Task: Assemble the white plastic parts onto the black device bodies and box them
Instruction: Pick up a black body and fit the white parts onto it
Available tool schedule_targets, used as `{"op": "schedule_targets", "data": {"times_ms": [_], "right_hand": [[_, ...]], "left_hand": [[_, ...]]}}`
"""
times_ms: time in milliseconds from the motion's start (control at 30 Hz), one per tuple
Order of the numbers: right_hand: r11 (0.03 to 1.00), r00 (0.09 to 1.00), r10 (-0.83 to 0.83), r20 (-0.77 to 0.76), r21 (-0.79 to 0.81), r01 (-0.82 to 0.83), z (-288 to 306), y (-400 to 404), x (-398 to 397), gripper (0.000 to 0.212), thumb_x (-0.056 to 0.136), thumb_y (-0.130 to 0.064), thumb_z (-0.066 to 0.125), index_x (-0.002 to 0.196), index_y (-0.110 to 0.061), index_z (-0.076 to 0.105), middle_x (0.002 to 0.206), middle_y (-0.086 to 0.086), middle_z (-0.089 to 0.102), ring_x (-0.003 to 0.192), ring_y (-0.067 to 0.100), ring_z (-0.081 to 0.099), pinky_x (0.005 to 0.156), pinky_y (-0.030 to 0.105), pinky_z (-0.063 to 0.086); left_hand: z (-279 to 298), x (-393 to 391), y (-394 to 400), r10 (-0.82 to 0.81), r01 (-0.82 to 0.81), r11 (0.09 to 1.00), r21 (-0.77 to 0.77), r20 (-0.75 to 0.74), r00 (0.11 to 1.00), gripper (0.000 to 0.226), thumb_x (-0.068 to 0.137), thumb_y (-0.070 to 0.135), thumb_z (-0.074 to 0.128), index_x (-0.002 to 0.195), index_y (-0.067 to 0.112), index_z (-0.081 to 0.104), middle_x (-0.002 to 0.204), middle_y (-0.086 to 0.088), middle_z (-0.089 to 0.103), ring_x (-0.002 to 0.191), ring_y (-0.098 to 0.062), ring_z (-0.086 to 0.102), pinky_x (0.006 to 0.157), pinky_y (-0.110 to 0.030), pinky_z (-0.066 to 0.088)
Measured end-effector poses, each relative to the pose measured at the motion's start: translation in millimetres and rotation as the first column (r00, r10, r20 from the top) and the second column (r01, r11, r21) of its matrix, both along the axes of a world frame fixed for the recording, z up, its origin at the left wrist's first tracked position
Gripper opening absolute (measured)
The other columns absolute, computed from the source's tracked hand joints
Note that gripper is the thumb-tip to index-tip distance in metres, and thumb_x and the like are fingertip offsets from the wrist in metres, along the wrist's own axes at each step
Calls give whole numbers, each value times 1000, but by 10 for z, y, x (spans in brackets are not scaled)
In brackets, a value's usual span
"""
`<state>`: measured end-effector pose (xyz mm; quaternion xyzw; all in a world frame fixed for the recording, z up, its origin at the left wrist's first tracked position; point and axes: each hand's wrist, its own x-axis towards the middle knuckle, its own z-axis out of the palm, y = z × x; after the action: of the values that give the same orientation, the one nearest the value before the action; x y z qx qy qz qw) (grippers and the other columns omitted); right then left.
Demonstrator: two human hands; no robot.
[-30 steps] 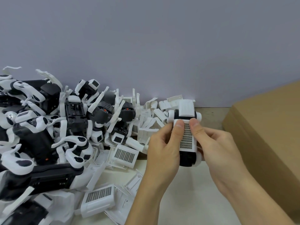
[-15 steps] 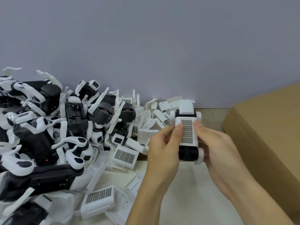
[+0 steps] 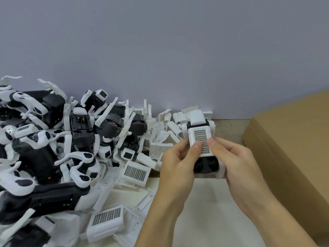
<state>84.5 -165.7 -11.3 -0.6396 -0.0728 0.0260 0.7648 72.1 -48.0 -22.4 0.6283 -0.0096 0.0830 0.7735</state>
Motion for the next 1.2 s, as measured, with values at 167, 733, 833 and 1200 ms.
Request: {"op": "schedule_targets", "data": {"times_ms": [167,733,833,1200], "right_hand": [[995,990,-50,129,-81,61,-4,-7,-3,23,99,-12,57,113,-19,75,99,-8,79,97,8,73,85,22,58],[724,916,-163,367,-586,363,-148,65,12,61,83,-49,64,141,-29,52,117,-11,63,111,13,59,93,36,51],[812,901,-296,317,-414,412,-125,-29,47,43,87,-41,64,128,-26,63,102,-13,71,91,5,66,78,22,55],[965,943,220,-249,199,-173,97,-287,9,66,98,-32,31,43,-23,66,54,11,54,42,23,45,50,34,37]], "left_hand": [[10,-24,25,32,-33,999,15,34,999,25,102,14,54,120,9,72,102,-13,77,100,-30,74,92,-53,57],[18,33,-14,-114,93,943,-320,-46,992,47,92,49,46,116,20,73,117,-6,75,106,-19,72,74,-27,60],[13,43,6,145,-151,978,-144,-50,988,36,101,31,53,85,13,80,93,-6,78,86,-16,74,69,-30,59],[49,-12,90,72,-65,985,-161,41,997,38,86,46,58,121,36,70,132,2,66,121,-15,64,92,-44,57]]}}
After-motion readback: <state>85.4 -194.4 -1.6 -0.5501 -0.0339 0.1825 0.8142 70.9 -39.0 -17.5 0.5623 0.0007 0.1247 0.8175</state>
